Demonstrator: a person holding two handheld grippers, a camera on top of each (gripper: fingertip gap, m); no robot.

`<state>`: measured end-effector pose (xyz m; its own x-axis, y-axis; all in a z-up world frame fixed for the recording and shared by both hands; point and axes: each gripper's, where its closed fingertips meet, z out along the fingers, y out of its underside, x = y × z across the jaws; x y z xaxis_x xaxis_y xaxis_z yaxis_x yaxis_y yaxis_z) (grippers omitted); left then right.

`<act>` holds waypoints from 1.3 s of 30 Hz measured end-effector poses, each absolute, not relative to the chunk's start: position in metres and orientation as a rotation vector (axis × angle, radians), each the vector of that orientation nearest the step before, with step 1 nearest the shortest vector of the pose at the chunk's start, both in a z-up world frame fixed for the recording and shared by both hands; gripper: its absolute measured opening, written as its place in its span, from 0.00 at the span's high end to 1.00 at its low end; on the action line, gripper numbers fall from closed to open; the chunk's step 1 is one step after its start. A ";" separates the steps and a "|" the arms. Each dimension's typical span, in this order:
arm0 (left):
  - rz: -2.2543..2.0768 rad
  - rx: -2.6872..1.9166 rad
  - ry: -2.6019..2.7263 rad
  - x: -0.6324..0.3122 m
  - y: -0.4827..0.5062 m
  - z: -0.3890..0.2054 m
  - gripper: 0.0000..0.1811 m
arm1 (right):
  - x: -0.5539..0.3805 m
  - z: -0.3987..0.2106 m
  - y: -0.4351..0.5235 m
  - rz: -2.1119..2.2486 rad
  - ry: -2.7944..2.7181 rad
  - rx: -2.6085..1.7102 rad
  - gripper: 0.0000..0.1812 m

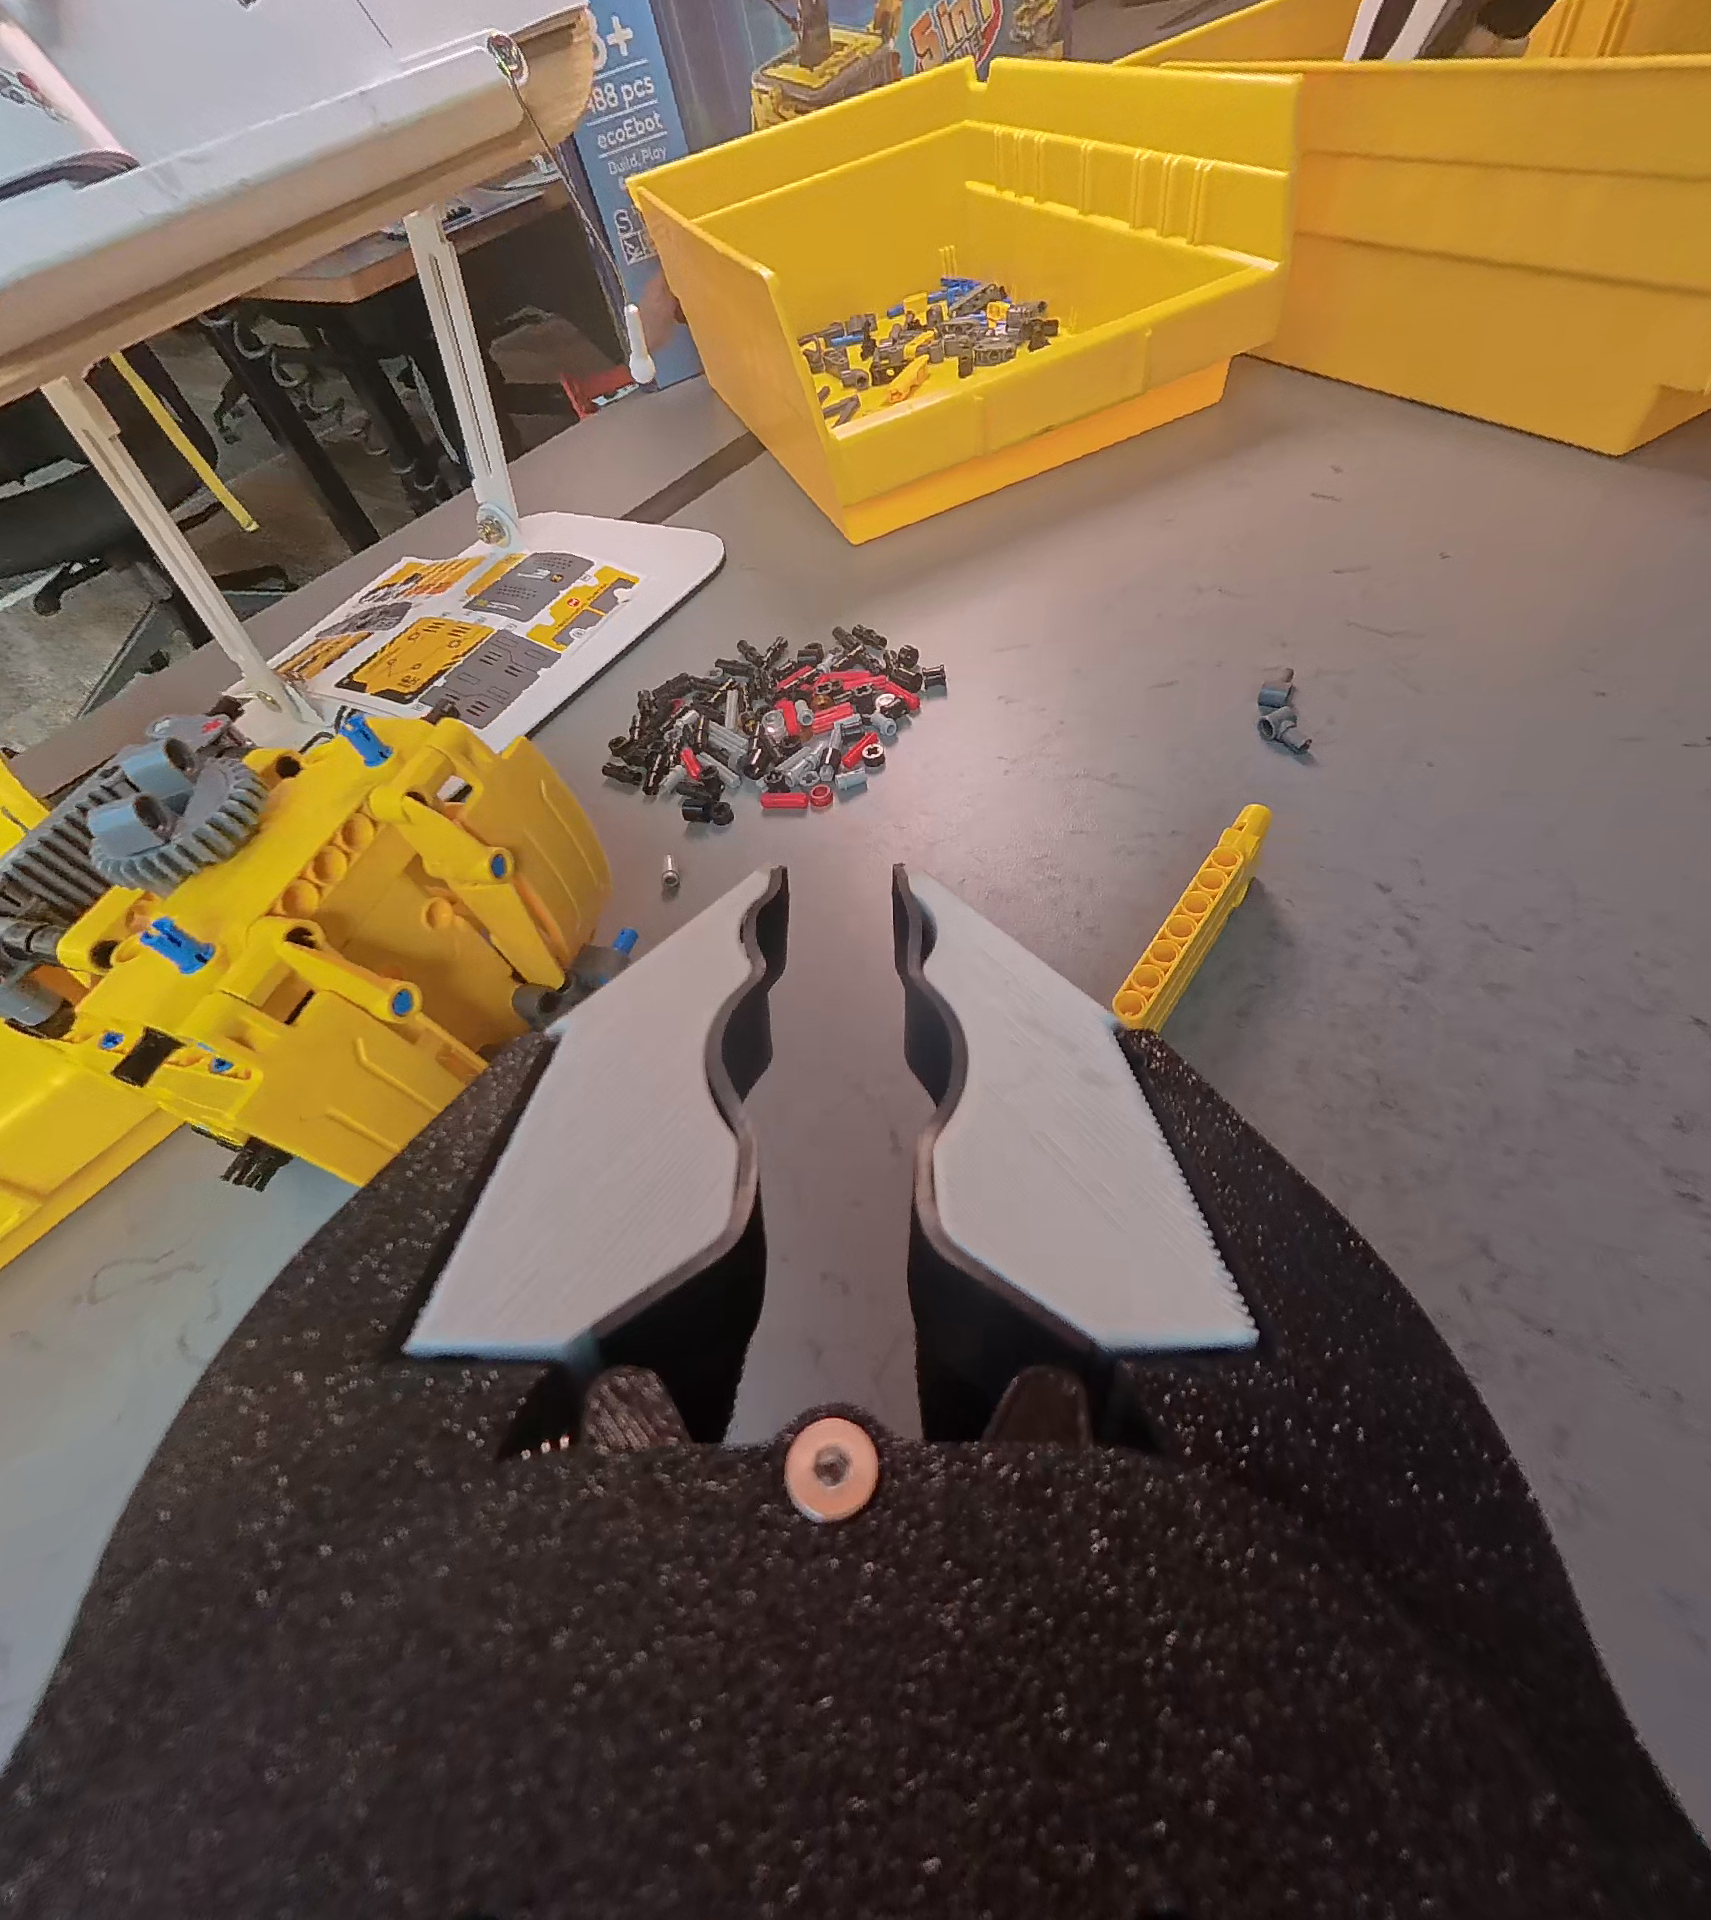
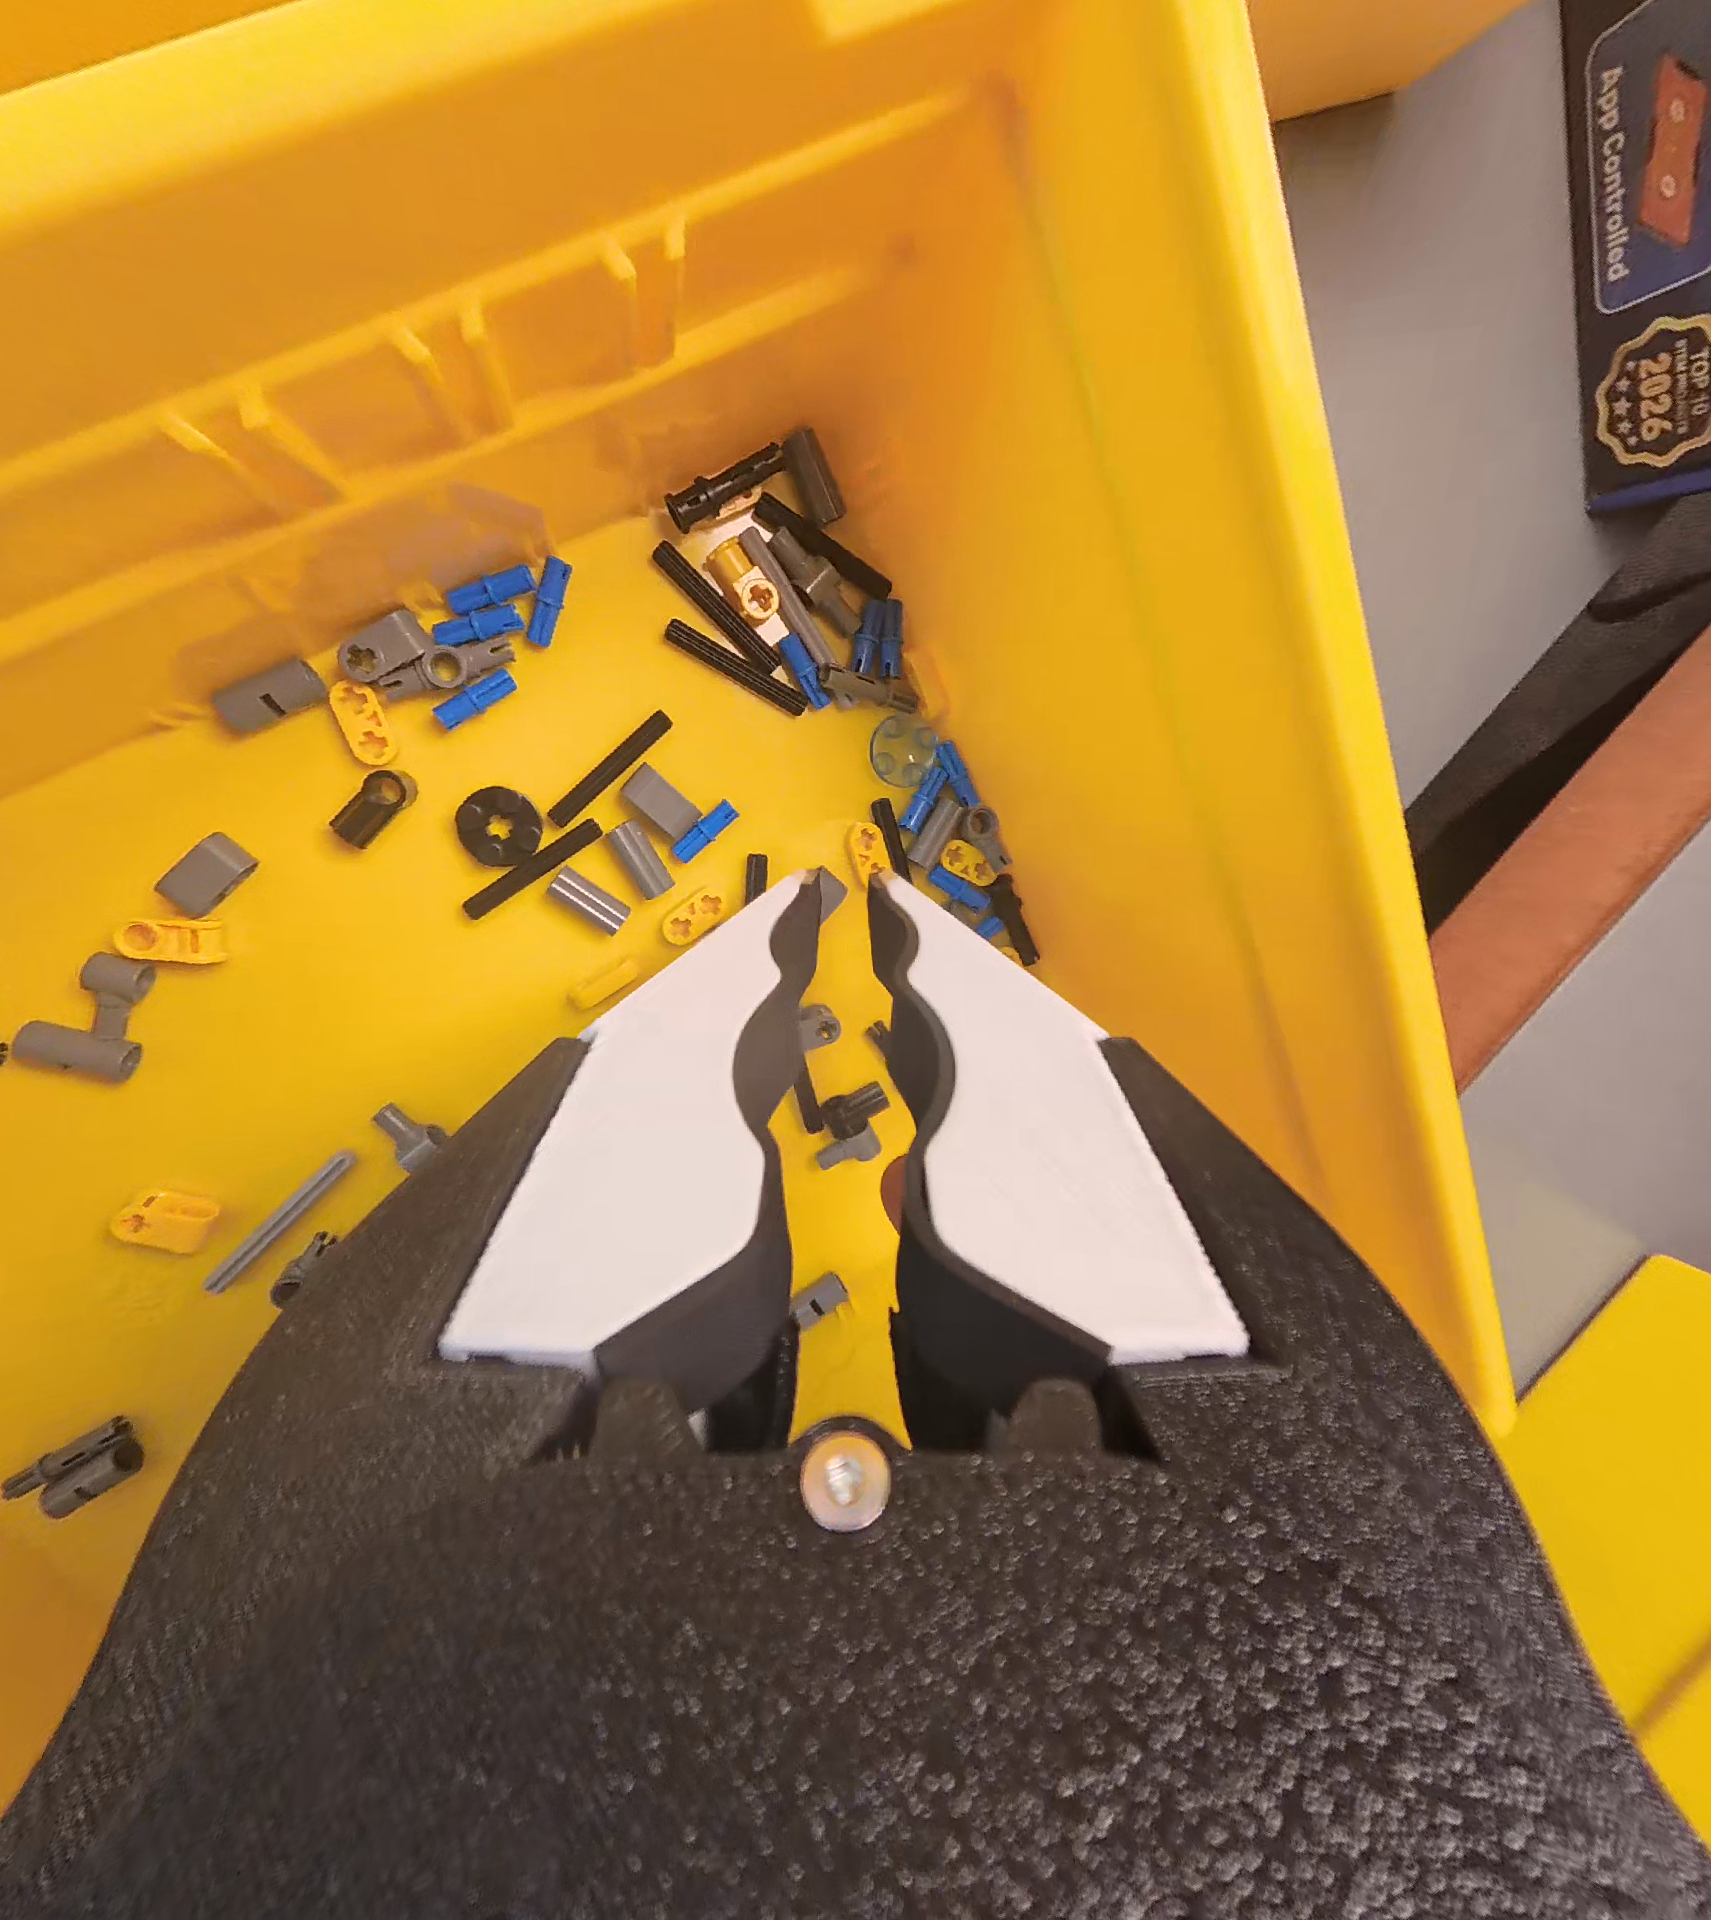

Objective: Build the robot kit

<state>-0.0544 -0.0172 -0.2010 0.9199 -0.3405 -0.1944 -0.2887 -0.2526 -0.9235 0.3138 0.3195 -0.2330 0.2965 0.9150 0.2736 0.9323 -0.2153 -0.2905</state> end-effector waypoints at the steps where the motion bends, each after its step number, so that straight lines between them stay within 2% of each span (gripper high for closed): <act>1: -0.050 -1.850 0.466 -0.054 -0.017 -0.201 0.89 | 0.312 -0.234 0.316 -0.035 -1.673 -2.170 0.95; 19: -0.007 -1.872 0.511 -0.050 -0.016 -0.207 0.89 | 0.291 -0.250 0.157 0.358 -2.290 -1.839 0.91; 29: 0.013 -1.876 0.529 -0.048 -0.016 -0.209 0.90 | 0.289 -0.264 0.153 0.312 -2.335 -1.822 0.93; 31: 0.009 -1.872 0.527 -0.049 -0.016 -0.208 0.90 | 0.289 -0.264 0.150 0.290 -2.345 -1.805 0.96; 39: -0.009 -1.853 0.527 -0.048 -0.018 -0.205 0.90 | 0.276 -0.258 0.127 0.359 -2.308 -1.819 0.88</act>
<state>-0.0476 -0.0180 -0.2053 0.8991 -0.3592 -0.2501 -0.3502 -0.2474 -0.9034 0.2755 0.1266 -0.2579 -0.2349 0.9720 -0.0070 0.9282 0.2221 -0.2984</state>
